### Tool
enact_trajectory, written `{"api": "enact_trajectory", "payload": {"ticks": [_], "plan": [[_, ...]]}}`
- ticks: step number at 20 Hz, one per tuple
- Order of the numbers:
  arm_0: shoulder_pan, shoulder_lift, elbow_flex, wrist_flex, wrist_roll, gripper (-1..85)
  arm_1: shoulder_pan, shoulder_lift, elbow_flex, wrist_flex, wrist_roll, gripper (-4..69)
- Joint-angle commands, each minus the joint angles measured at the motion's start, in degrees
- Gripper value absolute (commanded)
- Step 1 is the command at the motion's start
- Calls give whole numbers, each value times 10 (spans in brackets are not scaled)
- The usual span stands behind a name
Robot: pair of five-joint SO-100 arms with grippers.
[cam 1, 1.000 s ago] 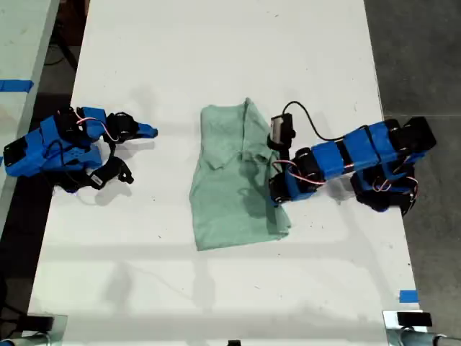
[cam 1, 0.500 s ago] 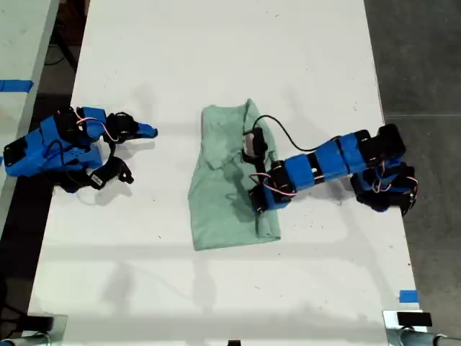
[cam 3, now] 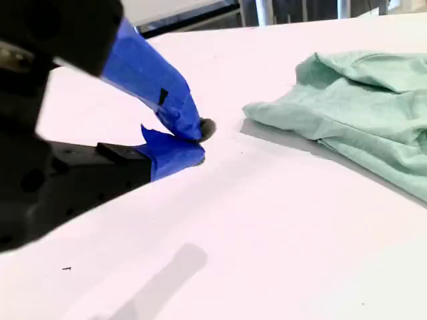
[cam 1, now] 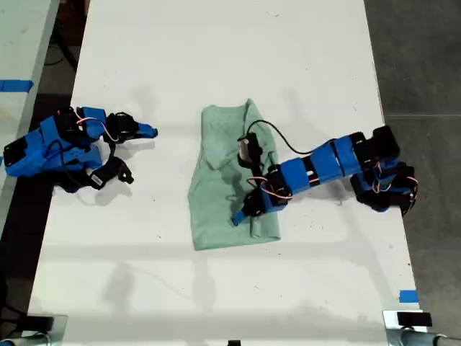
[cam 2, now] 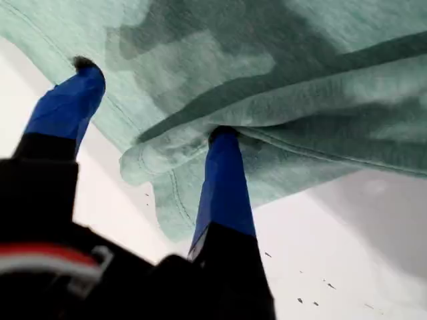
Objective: Fold t shirt
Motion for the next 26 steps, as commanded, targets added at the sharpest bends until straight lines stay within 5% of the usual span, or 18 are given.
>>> {"api": "enact_trajectory", "payload": {"ticks": [1, 8, 12, 14, 21, 26], "plan": [[4, 4, 7, -8, -4, -1, -11, 33, -96, 14, -9, 326], [4, 4, 7, -8, -4, -1, 0, 156, -141, 255, 73, 317], [4, 4, 7, -8, -4, -1, 20, 324, 55, 265, 132, 312], [4, 4, 7, -8, -4, -1, 33, 434, 196, 239, 158, 306], [0, 4, 7, -8, -4, -1, 97, 753, 752, -70, 112, 106], [0, 4, 8, -8, -6, -1, 148, 809, 874, -145, 42, -9]]}}
